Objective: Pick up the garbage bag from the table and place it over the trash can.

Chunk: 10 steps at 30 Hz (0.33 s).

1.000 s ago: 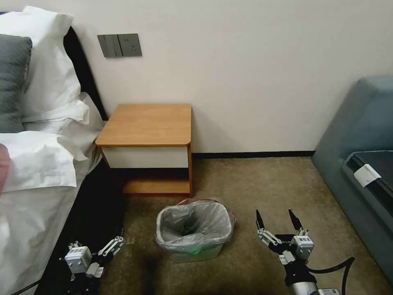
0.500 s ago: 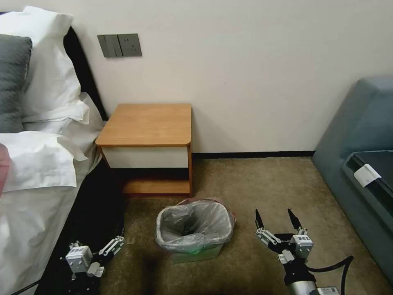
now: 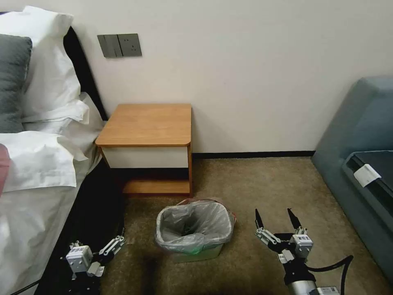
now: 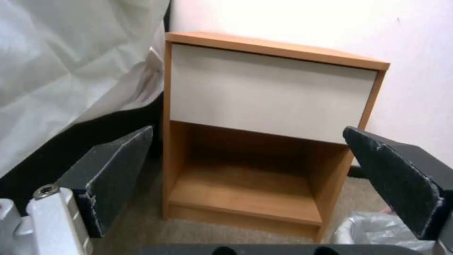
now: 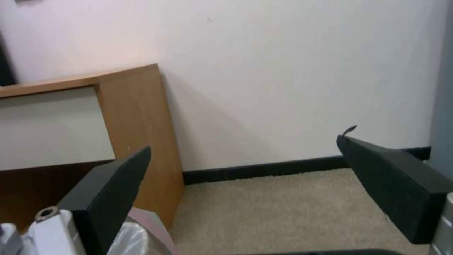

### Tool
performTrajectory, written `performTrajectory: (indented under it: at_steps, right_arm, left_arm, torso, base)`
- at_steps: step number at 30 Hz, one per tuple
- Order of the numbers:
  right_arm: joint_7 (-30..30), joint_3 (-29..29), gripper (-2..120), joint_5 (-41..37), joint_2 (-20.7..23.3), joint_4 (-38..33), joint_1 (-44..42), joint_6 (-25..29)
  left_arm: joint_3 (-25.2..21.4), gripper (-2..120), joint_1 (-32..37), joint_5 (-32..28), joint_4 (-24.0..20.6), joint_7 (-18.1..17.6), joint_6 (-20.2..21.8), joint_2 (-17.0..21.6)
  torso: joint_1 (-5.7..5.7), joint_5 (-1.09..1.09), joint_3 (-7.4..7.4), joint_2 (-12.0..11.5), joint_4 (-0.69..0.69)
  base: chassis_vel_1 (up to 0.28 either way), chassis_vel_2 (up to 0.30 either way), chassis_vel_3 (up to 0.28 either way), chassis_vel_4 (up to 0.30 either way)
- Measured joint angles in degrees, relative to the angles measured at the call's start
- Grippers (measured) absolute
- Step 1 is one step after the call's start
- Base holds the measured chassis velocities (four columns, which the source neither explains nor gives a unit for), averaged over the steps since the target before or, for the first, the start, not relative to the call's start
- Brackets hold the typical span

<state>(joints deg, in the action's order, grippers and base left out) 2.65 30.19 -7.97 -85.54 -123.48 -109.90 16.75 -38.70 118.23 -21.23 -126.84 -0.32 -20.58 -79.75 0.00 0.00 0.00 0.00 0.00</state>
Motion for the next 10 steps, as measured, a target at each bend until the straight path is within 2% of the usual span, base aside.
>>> performTrajectory:
  at_steps: [10]
  right_arm:
    - [0.0,0.0,100,0.0,0.0,0.0,0.0,0.0]
  left_arm:
    - [0.0,100,0.0,0.0,0.0,0.0,0.0,0.0]
  torso:
    - [0.00,0.00,0.00,0.0,0.00]
  base:
    - [0.000,0.000,0.000,0.000]
